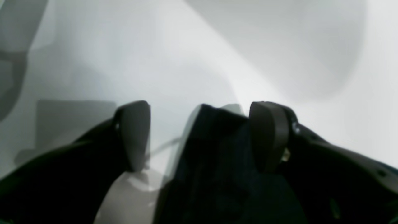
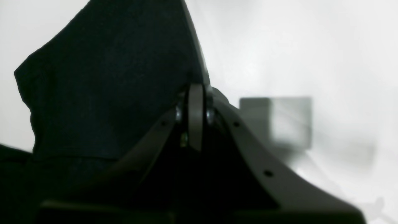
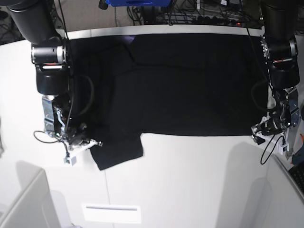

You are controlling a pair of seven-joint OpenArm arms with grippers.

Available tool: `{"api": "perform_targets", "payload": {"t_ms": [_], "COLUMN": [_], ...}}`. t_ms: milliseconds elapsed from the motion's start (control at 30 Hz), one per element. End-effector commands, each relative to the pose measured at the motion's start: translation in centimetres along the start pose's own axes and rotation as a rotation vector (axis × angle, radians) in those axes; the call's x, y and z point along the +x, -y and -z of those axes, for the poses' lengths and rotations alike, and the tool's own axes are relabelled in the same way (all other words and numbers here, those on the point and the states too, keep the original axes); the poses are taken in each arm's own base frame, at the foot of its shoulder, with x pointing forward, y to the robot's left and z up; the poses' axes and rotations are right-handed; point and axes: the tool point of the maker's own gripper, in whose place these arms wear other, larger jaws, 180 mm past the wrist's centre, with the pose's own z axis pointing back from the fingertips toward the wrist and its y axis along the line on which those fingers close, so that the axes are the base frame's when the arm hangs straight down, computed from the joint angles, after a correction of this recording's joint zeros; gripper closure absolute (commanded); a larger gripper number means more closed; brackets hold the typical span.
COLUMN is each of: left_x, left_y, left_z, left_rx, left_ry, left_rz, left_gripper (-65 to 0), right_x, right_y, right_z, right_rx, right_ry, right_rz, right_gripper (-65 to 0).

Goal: Fold the T-shirt properly
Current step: 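Move left gripper to the opposite hem corner and grasp both corners, then lift the grasped edge and fold it over onto the other edge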

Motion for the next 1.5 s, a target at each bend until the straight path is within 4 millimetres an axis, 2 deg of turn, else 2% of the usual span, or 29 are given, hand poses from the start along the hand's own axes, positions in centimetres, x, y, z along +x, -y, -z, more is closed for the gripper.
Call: {"api": "perform_targets", "payload": {"t_ms": [0,133,333,567,633,900,967,1133,1167,1267,1333,1467], "left_x": [0.7,0.5,0.2,-0.1,-0.2,0.2,1.3,0.9,0.5,1.0,0.9,-0.5], "left_y": [0.3,0.3,0.1,0.6,0.7,0.6,0.2,0.5,0.4,-1.1,-1.5,-1.6], "left_z": [-0.3,-0.2,-0.2,0.1,0.1,-0.4,-1.2,-2.9,-3.2,-5.1,-6.4,-7.5], "left_rx": [-0.012,-0.012,-0.009,-0.016,-0.019,-0.032,-0.051,-0.059,-0.058,-0.050,-0.072,-0.102], "left_ry": [-0.001,-0.006,-0.012,-0.016,-0.018,-0.022,0.007,-0.031,-0.036,0.000,-0.010,-0.065], "left_rz": [-0.004,-0.007,-0.007,-0.008,-0.007,-0.002,0.052,0.145,0.157,0.111,0.127,0.210], "left_gripper": [-47.6,-46.2,-22.9,-6.9,0.0,0.0,0.0,0.0,0.0,0.0,0.0,0.0], "right_x": [2.4,2.5,2.5,2.5,2.5,4.1,4.2,4.4,4.6,4.4,4.5,4.4], "right_y": [-0.3,-0.2,-0.2,-0.3,-0.3,-1.9,-1.8,-2.5,-2.1,-2.1,-1.5,0.0], "right_z": [-0.5,-0.6,-0.6,-0.5,-0.5,-2.7,-3.4,-4.6,-5.0,-5.9,-6.9,-8.6], "right_rx": [0.005,0.004,0.004,0.005,0.005,0.043,0.043,0.058,0.051,0.052,0.045,0.025], "right_ry": [0.047,0.047,0.048,0.048,0.048,0.148,0.154,0.196,0.205,0.213,0.230,0.245], "right_rz": [-0.011,-0.011,-0.010,-0.012,-0.012,-0.074,-0.092,-0.124,-0.133,-0.157,-0.139,-0.101], "right_gripper": [0.0,0.0,0.0,0.0,0.0,0.0,0.0,0.0,0.0,0.0,0.0,0.0]}}
